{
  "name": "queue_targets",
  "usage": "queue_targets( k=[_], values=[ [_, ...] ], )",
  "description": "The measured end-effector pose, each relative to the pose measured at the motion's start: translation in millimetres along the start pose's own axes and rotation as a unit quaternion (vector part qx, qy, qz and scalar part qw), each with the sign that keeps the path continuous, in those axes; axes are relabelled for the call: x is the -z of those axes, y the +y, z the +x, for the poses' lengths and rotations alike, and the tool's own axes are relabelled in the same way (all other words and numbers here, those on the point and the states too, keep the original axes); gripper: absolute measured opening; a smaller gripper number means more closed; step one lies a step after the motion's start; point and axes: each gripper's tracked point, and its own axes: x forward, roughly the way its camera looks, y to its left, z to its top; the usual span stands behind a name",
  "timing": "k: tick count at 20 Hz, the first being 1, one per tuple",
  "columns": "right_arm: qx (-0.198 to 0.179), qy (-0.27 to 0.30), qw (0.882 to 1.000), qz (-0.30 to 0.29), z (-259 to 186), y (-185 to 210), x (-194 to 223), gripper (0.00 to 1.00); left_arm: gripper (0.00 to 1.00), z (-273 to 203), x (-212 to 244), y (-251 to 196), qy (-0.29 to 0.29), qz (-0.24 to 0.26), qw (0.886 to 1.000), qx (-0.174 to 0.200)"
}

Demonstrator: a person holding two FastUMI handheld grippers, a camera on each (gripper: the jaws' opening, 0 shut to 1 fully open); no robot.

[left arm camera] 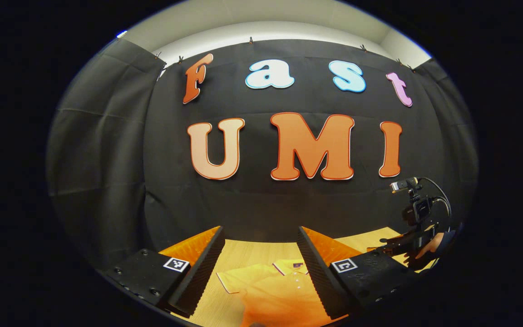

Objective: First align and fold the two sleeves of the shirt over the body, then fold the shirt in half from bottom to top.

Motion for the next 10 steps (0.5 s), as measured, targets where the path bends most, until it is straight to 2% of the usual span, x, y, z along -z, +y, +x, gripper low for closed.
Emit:
queue_targets(
  k=[5, 8, 10],
  values=[
    [-0.022, 0.083, 0.996, 0.005, 37, -4, 27, 0.94, 0.98, -5, 9, 5, 0.015, 0.000, 1.000, -0.025],
    [-0.031, 0.135, 0.990, 0.001, 56, -9, 42, 0.93, 0.98, -8, 15, 8, 0.023, 0.004, 0.999, -0.039],
    [-0.036, 0.190, 0.981, 0.002, 70, -14, 60, 0.89, 0.98, -14, 19, 12, 0.027, -0.002, 0.998, -0.052]
  ],
)
